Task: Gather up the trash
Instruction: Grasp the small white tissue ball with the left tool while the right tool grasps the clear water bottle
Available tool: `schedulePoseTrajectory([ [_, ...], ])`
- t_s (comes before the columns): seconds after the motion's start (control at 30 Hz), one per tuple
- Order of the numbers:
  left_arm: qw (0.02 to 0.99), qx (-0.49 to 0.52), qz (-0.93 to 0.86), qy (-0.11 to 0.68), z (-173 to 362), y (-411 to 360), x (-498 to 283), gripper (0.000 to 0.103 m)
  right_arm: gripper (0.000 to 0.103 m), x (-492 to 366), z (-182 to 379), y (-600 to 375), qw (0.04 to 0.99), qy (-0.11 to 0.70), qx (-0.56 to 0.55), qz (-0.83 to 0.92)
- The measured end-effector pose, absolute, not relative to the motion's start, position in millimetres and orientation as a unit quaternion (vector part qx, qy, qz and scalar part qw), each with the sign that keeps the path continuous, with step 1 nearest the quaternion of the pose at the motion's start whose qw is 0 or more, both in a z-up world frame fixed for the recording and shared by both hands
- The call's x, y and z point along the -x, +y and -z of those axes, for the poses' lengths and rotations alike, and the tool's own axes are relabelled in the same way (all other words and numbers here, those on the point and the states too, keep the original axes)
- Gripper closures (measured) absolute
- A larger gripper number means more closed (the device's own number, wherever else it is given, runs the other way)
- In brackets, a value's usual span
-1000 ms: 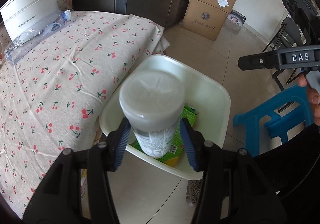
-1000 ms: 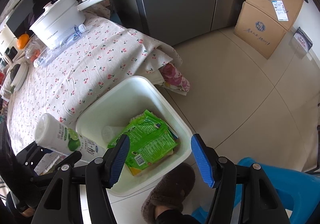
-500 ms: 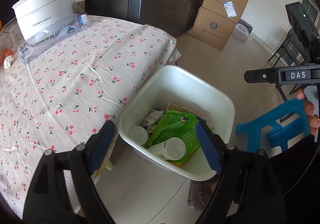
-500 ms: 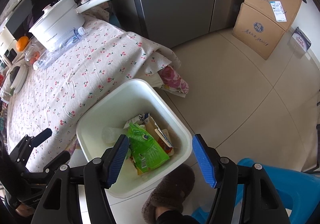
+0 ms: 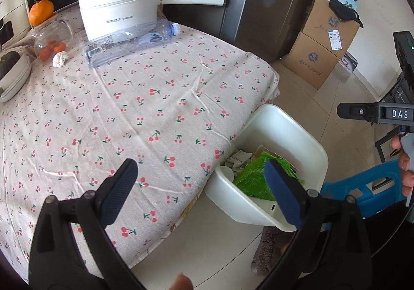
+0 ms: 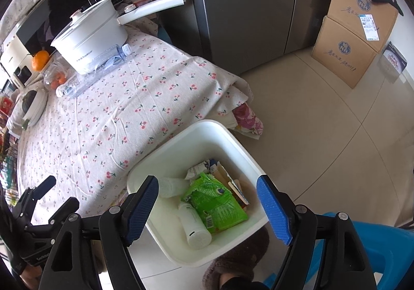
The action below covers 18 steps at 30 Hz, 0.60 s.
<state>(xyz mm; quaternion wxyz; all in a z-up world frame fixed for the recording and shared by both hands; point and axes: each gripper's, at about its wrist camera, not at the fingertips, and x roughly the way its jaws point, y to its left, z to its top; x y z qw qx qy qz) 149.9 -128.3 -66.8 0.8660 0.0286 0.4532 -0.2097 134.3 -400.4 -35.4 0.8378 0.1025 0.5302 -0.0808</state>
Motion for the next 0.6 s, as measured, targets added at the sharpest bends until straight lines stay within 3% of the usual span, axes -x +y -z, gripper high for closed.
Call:
schedulePoseTrajectory([
  [0.6, 0.904, -0.03, 0.029, 0.426, 36, 11, -169, 0.001, 0.018, -217, 24, -271, 0.869, 0.479, -0.103, 0.075],
])
